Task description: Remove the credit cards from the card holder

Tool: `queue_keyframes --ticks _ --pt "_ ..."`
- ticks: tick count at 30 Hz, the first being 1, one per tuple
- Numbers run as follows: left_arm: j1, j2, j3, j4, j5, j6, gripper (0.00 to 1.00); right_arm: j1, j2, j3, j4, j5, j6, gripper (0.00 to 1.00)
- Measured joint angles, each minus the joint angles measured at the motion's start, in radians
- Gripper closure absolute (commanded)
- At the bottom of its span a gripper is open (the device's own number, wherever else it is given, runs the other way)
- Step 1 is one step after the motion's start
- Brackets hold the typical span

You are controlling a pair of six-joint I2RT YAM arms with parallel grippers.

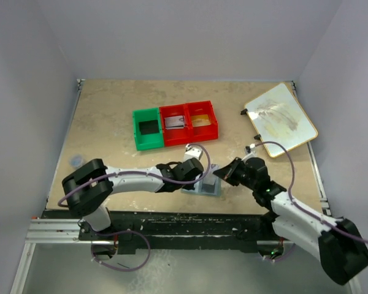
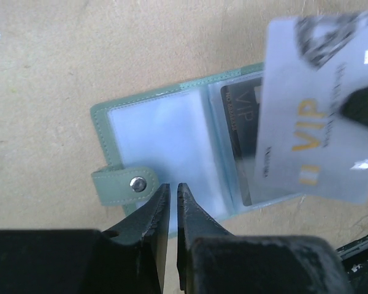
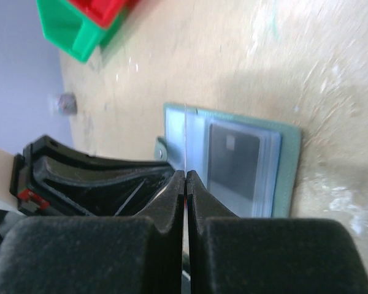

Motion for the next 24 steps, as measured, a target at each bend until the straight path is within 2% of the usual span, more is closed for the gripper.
queue_keyframes --ticks 4,8,12,18,24 --pt "0.000 -0.049 -0.005 -0.010 -0.028 -0.002 0.88 -0.002 -0.177 0.105 -0.254 0.140 -0.113 1.00" --pt "0.000 -0.117 -0.011 -0.008 -0.053 -0.013 0.80 -0.005 -0.282 0.167 -0.325 0.203 -0.245 1.00" --pt "0.000 -0.211 -0.024 -0.014 -0.110 -0.022 0.64 -0.005 -0.266 0.206 -0.297 0.215 -0.401 1.00" --pt "0.009 -0.385 -0.067 -0.057 -0.267 -0.071 0.38 -0.002 -0.111 0.282 -0.190 0.170 -0.631 1.00" --pt "0.042 -0.534 -0.148 -0.228 -0.482 -0.247 0.34 0.034 0.009 0.356 -0.045 0.119 -0.871 1.00"
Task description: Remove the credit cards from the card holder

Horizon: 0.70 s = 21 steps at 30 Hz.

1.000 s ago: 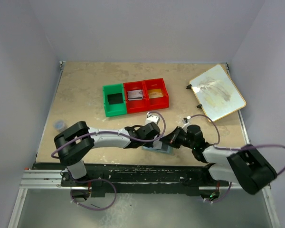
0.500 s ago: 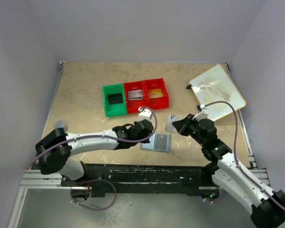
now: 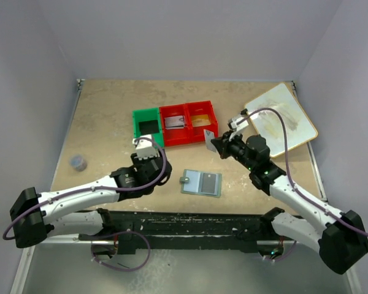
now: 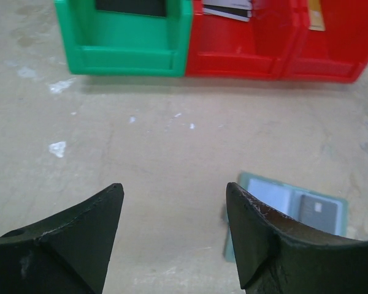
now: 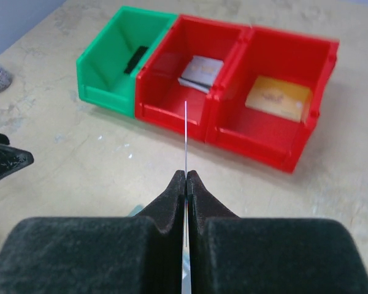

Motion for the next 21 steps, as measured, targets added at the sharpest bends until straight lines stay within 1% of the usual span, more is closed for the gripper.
queue_keyframes --ticks 5,8,11,15,21 --pt "0.000 -0.061 -0.048 -0.161 -0.092 -0.157 0.32 0.031 0.109 0.068 0.100 -0.056 -0.188 1.00" --pt "0.000 -0.085 -0.060 -0.228 -0.123 -0.224 0.30 0.045 0.201 0.145 0.113 -0.080 -0.296 1.00" --pt "0.000 -0.117 -0.071 -0.258 -0.141 -0.243 0.30 0.056 0.318 0.267 0.095 -0.110 -0.410 1.00" --pt "0.000 -0.135 -0.071 -0.269 -0.149 -0.249 0.30 0.076 0.509 0.472 0.042 -0.136 -0.539 1.00" --pt "0.000 -0.162 -0.071 -0.296 -0.151 -0.252 0.30 0.086 0.734 0.675 -0.048 -0.149 -0.638 1.00"
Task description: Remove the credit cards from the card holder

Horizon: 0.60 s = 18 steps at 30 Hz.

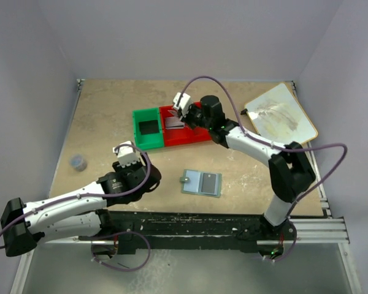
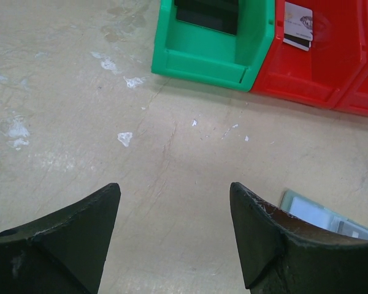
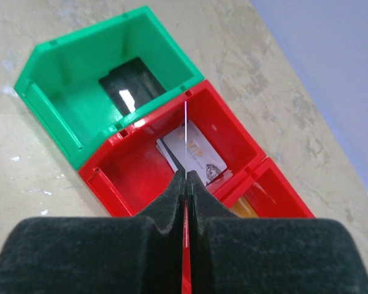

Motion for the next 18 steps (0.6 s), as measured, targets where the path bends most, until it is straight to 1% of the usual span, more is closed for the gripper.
queue_keyframes --ticks 10,14,18 --pt "0.000 -0.118 0.000 -0.087 -0.047 -0.014 0.29 0.005 0.261 0.238 -0.124 0.002 -0.109 1.00" --pt "0.000 -0.165 0.003 -0.134 -0.069 -0.014 0.26 0.008 0.306 0.278 -0.163 0.027 -0.167 1.00" --pt "0.000 -0.201 0.013 -0.158 -0.082 -0.013 0.26 0.013 0.367 0.343 -0.197 0.058 -0.235 1.00"
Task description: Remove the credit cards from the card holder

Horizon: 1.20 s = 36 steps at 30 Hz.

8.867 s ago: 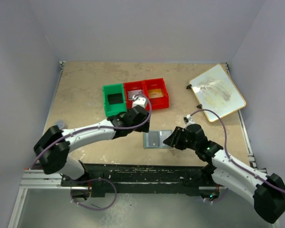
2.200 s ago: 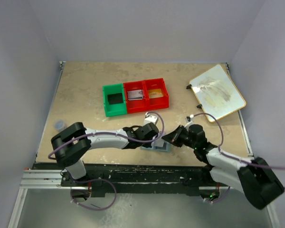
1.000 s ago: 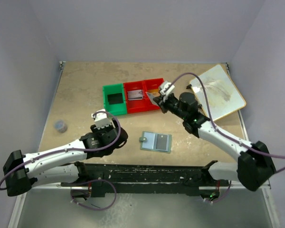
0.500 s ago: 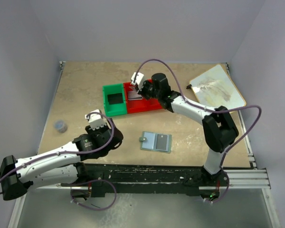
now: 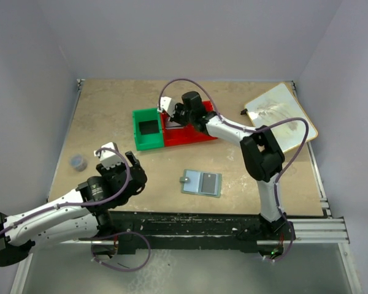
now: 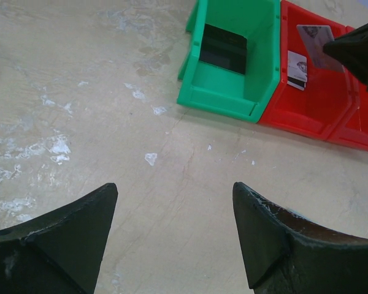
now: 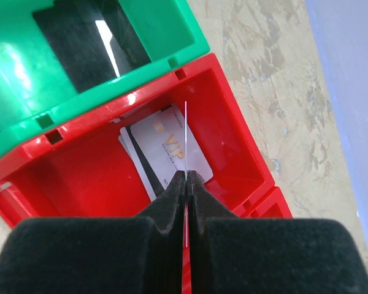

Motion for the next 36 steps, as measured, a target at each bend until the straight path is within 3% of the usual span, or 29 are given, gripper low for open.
queue_keyframes --ticks 16,21,26,36 --pt "0.000 -0.023 0.014 -0.048 -0.011 0.000 0.26 0.026 0.172 0.078 0.053 0.158 -0.217 0.98" --pt "0.000 -0.029 0.027 -0.049 -0.014 0.001 0.26 0.027 0.190 0.098 0.051 0.171 -0.241 0.90" --pt "0.000 -0.029 0.031 -0.057 -0.015 0.000 0.26 0.027 0.190 0.098 0.025 0.145 -0.222 0.65" --pt "0.000 -0.027 0.031 -0.059 -0.014 0.001 0.26 0.027 0.181 0.095 0.005 0.080 -0.111 0.59"
